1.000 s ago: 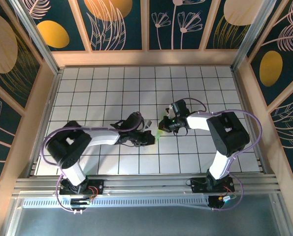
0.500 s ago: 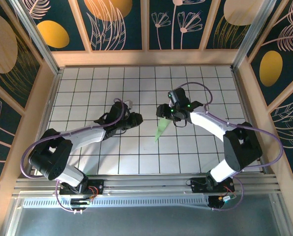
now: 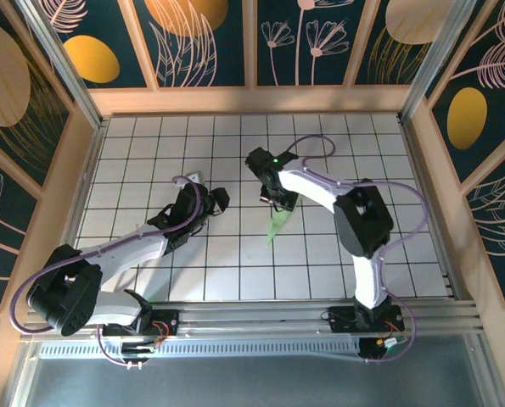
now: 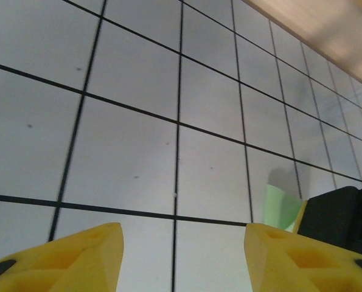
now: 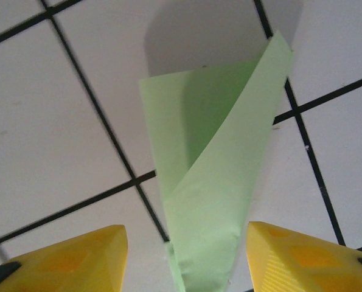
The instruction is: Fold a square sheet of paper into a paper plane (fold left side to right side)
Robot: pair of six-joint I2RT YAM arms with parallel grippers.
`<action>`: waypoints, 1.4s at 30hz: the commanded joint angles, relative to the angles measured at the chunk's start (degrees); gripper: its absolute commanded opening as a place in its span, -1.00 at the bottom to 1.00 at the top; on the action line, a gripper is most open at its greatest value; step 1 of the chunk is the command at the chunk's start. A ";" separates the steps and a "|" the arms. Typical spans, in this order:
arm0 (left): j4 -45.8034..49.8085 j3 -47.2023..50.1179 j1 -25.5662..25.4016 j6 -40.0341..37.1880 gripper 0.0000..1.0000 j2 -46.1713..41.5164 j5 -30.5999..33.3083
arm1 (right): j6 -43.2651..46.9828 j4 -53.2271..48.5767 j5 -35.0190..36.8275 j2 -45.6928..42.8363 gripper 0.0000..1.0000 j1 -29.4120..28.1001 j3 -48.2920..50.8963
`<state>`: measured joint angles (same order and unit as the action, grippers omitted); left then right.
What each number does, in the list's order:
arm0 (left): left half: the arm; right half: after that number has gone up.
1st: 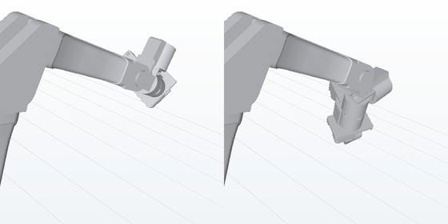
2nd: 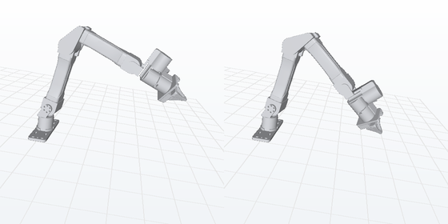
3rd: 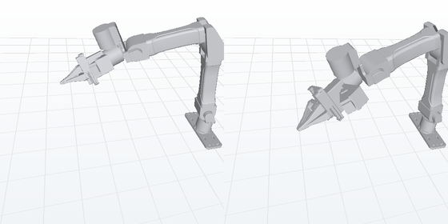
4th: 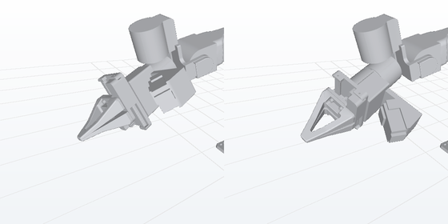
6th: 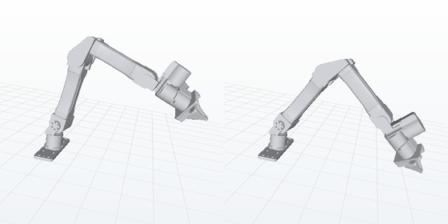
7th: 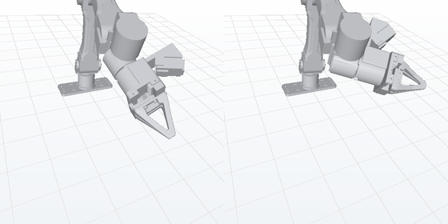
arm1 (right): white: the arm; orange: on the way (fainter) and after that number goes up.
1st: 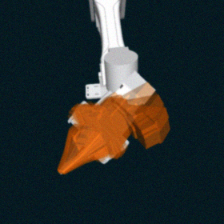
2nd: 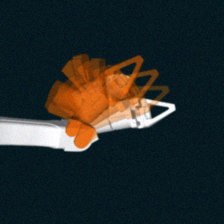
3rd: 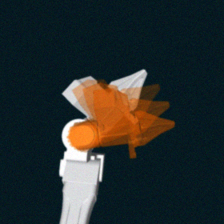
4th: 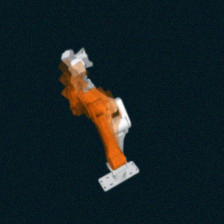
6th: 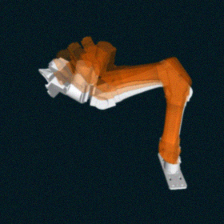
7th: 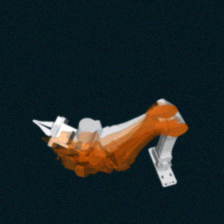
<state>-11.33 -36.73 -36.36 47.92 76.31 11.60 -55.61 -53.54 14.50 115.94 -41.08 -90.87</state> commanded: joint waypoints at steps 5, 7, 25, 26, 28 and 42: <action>1.15 0.56 0.45 -2.96 0.12 -1.03 4.15 | -3.84 -11.67 6.26 7.55 0.03 -2.40 -8.25; 1.31 0.74 0.44 -3.10 0.12 -1.03 4.14 | -4.02 -12.15 6.25 8.44 0.01 -2.43 -8.45; 1.99 -0.51 0.47 -4.75 0.12 1.36 2.92 | -4.61 -12.91 6.20 10.37 -0.21 -2.60 -7.74; 2.02 -0.62 0.41 -4.70 0.13 1.55 2.74 | -4.52 -12.90 6.31 10.36 -0.20 -2.60 -7.74; 2.10 -0.80 0.46 -4.79 0.13 1.89 2.34 | -4.50 -12.99 6.61 10.44 -0.15 -2.69 -7.74; 2.54 -1.32 0.47 -5.13 0.12 2.53 1.81 | -5.21 -14.30 8.10 10.63 -0.32 -3.39 -7.83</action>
<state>-9.80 -36.71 -36.29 43.72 78.50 13.52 -59.00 -64.93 19.97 125.69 -43.94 -97.89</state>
